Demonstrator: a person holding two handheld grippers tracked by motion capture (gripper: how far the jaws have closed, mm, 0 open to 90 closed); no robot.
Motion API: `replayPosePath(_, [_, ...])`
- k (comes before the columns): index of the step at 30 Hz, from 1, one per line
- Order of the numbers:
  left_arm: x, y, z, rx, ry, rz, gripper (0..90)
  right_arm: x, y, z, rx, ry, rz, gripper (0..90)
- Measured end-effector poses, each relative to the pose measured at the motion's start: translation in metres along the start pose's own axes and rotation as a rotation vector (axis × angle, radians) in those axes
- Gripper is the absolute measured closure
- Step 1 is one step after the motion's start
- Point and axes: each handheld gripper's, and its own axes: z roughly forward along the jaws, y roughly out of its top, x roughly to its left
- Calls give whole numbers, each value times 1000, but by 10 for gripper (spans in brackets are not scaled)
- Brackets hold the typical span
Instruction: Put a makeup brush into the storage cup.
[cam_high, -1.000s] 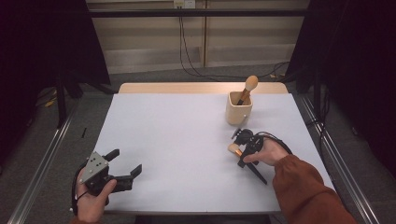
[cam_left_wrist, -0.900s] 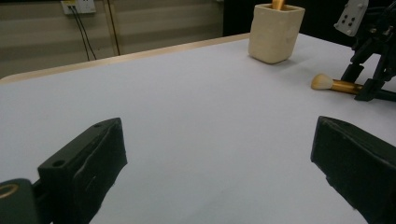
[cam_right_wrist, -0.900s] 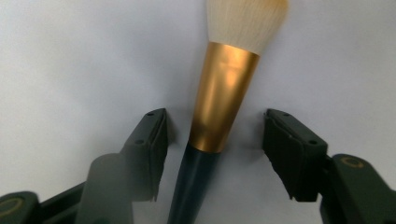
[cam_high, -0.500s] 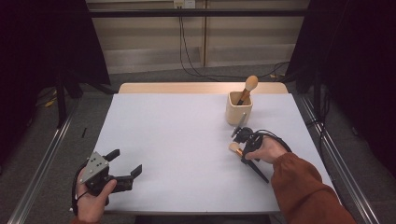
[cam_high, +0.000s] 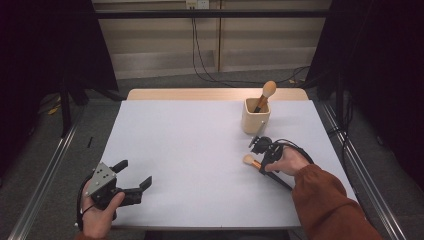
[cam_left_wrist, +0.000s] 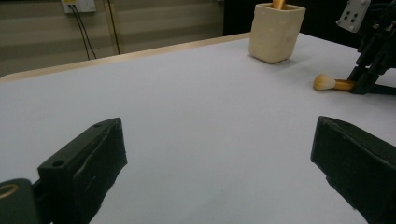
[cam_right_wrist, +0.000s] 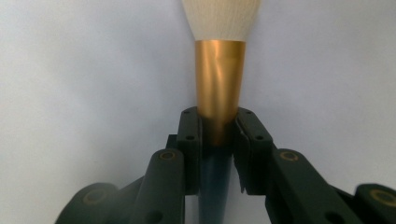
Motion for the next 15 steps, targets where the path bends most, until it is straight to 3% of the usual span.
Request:
replayPosePath(5, [0, 0, 0, 0, 2, -1, 32, 1, -3, -2, -14, 8, -2, 743])
replayPosePath(10, [1, 0, -1, -1, 13, -3, 31, 7, -5, -15, -94, 12, 8, 744])
replayPosePath(15, [1, 0, 0, -2, 10, 0, 31, 2, -11, -27, -175, 2, 30, 743])
